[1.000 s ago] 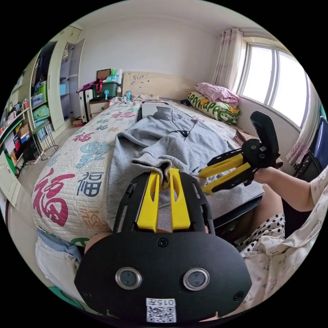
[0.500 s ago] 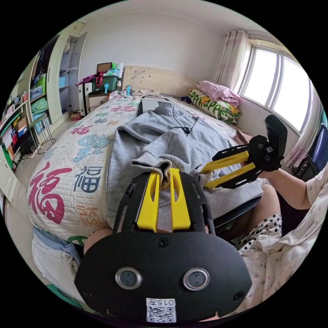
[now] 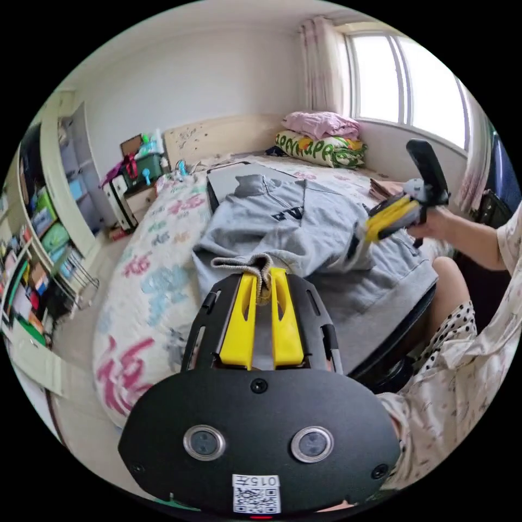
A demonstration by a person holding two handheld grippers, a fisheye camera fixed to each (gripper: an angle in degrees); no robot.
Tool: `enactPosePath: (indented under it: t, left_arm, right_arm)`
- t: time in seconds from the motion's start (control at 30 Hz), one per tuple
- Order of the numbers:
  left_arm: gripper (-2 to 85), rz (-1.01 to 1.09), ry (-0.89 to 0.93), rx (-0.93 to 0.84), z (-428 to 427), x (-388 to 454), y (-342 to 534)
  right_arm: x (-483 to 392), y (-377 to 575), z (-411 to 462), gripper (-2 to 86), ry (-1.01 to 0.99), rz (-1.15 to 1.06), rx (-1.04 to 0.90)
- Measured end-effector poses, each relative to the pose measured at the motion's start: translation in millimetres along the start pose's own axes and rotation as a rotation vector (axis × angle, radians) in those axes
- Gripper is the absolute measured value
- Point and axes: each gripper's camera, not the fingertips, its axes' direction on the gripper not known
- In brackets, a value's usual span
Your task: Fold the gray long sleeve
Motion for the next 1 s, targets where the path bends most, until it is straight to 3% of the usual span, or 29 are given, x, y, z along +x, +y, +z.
enactPosePath:
  t: [0.07, 0.13, 0.23, 0.27, 0.33, 0.47, 0.6, 0.7, 1.0]
  left_arm:
    - [3.9, -0.065, -0.168, 0.024, -10, -65, -30]
    - [4.2, -0.274, -0.418, 0.042, -16, -162, -55]
    - [5.5, -0.524, -0.531, -0.043, -7, -248, -48]
    - [6.0, -0.578, -0.537, -0.051, -5, -257, -42]
    - [7.5, -0.675, -0.452, 0.019, -3, -258, -7]
    - [8.4, -0.617, -0.225, -0.014, 22, -205, 48]
    - [9.0, -0.667, 0.209, -0.107, 46, -159, 106]
    - [10.3, -0.647, 0.386, -0.197, 50, -137, 125]
    - [11.6, -0.606, 0.506, -0.437, 82, -128, 143]
  right_arm:
    - [76, -5, -88, 2.1, 0.195, 0.21, 0.123]
    - [163, 8, -199, 2.4, 0.589, 0.503, 0.227]
    - [219, 50, -287, 4.6, 0.959, 0.862, 0.231]
    - [222, 60, -297, 5.3, 0.936, 0.904, 0.248]
    - [208, 93, -308, 8.0, 0.708, 0.871, 0.343]
    - [162, 138, -270, 8.1, 0.448, 0.791, 0.283]
    - [109, 184, -234, 8.3, 0.135, 0.832, 0.251]
    - [70, 195, -229, 9.5, 0.112, 0.834, 0.175]
    - [17, 197, -219, 13.4, -0.062, 0.826, -0.028]
